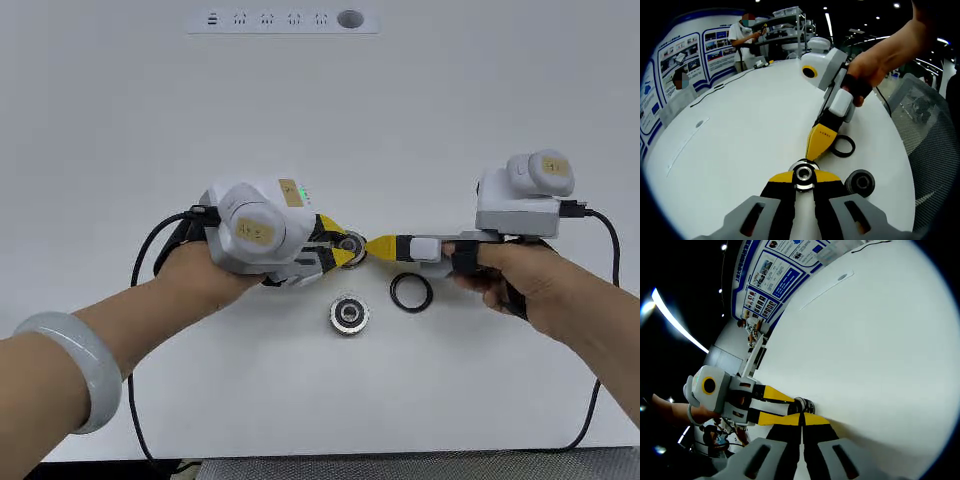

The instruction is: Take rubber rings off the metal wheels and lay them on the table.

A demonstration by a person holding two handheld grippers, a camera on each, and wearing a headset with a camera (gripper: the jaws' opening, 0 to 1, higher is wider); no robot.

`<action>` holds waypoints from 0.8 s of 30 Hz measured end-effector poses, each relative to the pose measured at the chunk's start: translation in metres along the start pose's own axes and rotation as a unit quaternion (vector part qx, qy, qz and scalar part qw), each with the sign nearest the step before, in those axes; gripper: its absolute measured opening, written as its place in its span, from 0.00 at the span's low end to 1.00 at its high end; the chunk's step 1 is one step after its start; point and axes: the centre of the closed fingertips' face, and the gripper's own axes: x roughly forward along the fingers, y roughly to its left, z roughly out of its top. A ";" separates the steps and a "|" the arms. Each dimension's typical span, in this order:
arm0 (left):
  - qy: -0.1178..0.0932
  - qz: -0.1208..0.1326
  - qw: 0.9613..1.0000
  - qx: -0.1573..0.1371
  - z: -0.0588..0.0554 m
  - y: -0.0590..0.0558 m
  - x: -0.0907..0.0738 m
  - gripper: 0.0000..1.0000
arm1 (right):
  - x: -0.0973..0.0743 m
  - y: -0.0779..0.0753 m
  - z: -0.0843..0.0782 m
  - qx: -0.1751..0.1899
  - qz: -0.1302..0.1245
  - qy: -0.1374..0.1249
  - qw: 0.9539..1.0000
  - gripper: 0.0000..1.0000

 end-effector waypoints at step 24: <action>0.004 0.001 1.000 0.006 0.000 0.000 0.000 0.13 | 0.000 0.020 0.006 0.002 0.018 -0.019 1.000 0.01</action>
